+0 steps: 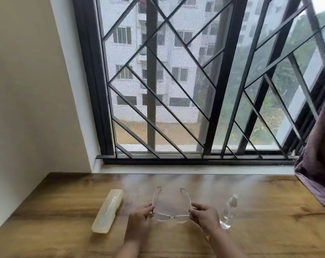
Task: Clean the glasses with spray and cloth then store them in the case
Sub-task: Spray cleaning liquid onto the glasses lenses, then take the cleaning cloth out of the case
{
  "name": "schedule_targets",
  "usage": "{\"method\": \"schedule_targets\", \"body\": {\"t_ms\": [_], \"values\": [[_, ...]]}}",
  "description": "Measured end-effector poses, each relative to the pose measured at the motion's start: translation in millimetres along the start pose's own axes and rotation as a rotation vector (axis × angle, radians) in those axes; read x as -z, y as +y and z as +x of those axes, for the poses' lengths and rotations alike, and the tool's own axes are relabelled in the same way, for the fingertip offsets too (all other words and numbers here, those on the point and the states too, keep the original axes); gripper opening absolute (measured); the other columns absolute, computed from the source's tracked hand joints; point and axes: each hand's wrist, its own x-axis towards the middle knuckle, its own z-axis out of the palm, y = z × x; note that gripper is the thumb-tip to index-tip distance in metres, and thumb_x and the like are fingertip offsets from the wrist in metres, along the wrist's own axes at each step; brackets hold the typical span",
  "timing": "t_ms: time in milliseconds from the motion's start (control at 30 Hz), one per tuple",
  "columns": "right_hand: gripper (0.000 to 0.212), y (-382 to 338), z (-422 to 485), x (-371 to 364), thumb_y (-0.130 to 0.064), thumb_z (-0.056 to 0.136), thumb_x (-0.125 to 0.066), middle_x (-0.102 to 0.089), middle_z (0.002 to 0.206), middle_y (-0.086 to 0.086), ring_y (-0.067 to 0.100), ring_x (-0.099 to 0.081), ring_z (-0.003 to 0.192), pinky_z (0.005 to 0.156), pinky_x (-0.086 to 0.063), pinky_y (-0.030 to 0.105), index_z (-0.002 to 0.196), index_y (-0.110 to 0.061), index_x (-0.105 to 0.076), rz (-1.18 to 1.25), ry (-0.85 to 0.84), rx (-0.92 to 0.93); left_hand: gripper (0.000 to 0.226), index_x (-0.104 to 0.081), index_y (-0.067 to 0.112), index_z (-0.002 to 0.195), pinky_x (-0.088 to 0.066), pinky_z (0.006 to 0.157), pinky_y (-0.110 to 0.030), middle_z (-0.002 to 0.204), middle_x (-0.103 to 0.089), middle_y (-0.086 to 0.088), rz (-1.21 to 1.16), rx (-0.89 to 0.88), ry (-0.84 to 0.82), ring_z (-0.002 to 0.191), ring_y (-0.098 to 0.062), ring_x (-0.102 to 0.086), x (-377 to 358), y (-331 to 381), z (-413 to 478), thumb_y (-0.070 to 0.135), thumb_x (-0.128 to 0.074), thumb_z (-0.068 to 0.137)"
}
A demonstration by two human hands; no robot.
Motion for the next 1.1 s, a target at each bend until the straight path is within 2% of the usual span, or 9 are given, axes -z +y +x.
{"method": "schedule_targets", "body": {"t_ms": [267, 400, 600, 700, 767, 867, 1000, 1067, 1100], "values": [[0.03, 2.7, -1.5, 0.9, 0.019, 0.075, -0.062, -0.065, 0.071, 0.014, 0.009, -0.059, 0.039, 0.041, -0.051, 0.017, 0.104, 0.014, -0.062, -0.022, 0.013, -0.014, 0.034, -0.074, 0.007, 0.091, -0.034, 0.085, 0.003, 0.099, -0.073, -0.008, 0.03, 0.009, -0.021, 0.092, -0.007, -0.064, 0.5, -0.2, -1.7, -0.014, -0.067, 0.066], [0.03, 3.3, -3.9, 2.9, 0.018, 0.076, -0.062, -0.065, 0.072, 0.013, 0.008, -0.059, 0.04, 0.042, -0.052, 0.018, 0.105, 0.014, -0.062, -0.012, 0.02, -0.026, 0.04, -0.074, 0.012, 0.087, -0.035, 0.079, 0.005, 0.101, -0.069, 0.011, 0.015, -0.034, -0.007, 0.086, -0.004, -0.065, 2.1, 4.0, -2.3, -0.017, -0.067, 0.06], [0.031, 1.6, -7.5, 3.9, 0.021, 0.077, -0.059, -0.062, 0.071, 0.013, 0.009, -0.057, 0.038, 0.042, -0.052, 0.019, 0.108, 0.016, -0.059, -0.032, 0.009, -0.03, 0.034, -0.075, 0.01, 0.089, -0.036, 0.08, 0.005, 0.094, -0.074, -0.003, 0.048, 0.029, -0.04, 0.088, -0.011, -0.068, 4.3, 4.0, -1.3, -0.013, -0.066, 0.065], [0.031, 0.0, -7.7, 2.8, 0.021, 0.079, -0.057, -0.061, 0.071, 0.013, 0.01, -0.055, 0.036, 0.04, -0.051, 0.018, 0.11, 0.018, -0.057, -0.058, 0.018, -0.017, 0.036, -0.075, 0.009, 0.092, -0.039, 0.082, -0.003, 0.097, -0.074, -0.006, 0.074, 0.054, -0.041, 0.09, -0.013, -0.067, 9.9, 9.3, -1.9, -0.014, -0.064, 0.066], [0.032, -2.3, -10.3, 1.7, 0.017, 0.079, -0.06, -0.062, 0.074, 0.016, 0.017, -0.059, 0.045, 0.046, -0.054, 0.02, 0.111, 0.017, -0.057, -0.111, 0.073, 0.018, 0.041, -0.075, 0.01, 0.09, -0.046, 0.08, -0.013, 0.09, -0.075, -0.005, 0.099, 0.027, 0.02, 0.082, -0.014, -0.069, 13.3, 8.6, -4.2, -0.016, -0.065, 0.061], [0.038, -7.6, -16.9, -3.8, -0.004, 0.075, -0.073, -0.071, 0.09, 0.021, 0.031, -0.067, 0.083, 0.082, -0.055, 0.039, 0.11, 0.007, -0.065, -0.368, 0.229, 0.177, 0.036, -0.074, 0.007, 0.095, -0.049, 0.089, -0.029, 0.096, -0.074, -0.009, 0.097, 0.092, 0.104, 0.094, -0.021, -0.068, 21.7, 5.5, -7.2, -0.014, -0.065, 0.068], [0.035, -21.1, -31.9, -24.9, -0.023, 0.079, -0.071, -0.071, 0.108, 0.014, 0.029, -0.064, 0.102, 0.082, -0.046, 0.029, 0.109, -0.004, -0.068, -0.557, 0.293, 0.395, 0.036, -0.072, 0.0, 0.095, -0.052, 0.083, -0.046, 0.096, -0.072, -0.019, 0.256, 0.081, 0.296, 0.092, -0.038, -0.068, 41.6, 3.9, -5.9, -0.015, -0.068, 0.063], [0.033, -24.8, -33.7, -39.8, -0.017, 0.081, -0.068, -0.069, 0.113, 0.012, 0.027, -0.063, 0.107, 0.089, -0.046, 0.029, 0.112, -0.005, -0.067, -0.642, 0.236, 0.51, 0.024, -0.07, -0.004, 0.093, -0.053, 0.078, -0.045, 0.09, -0.072, -0.023, 0.401, 0.008, 0.412, 0.083, -0.041, -0.068, 53.4, 4.6, -9.0, 0.007, -0.057, 0.076], [0.035, -25.6, -33.9, -48.3, -0.014, 0.081, -0.068, -0.067, 0.117, 0.011, 0.025, -0.061, 0.11, 0.095, -0.045, 0.03, 0.114, -0.005, -0.065, -0.694, 0.19, 0.545, 0.038, -0.069, -0.006, 0.094, -0.053, 0.076, -0.047, 0.09, -0.07, -0.026, 0.444, 0.009, 0.391, 0.082, -0.043, -0.067, 60.5, 2.9, -11.7, 0.024, -0.045, 0.087]]}}
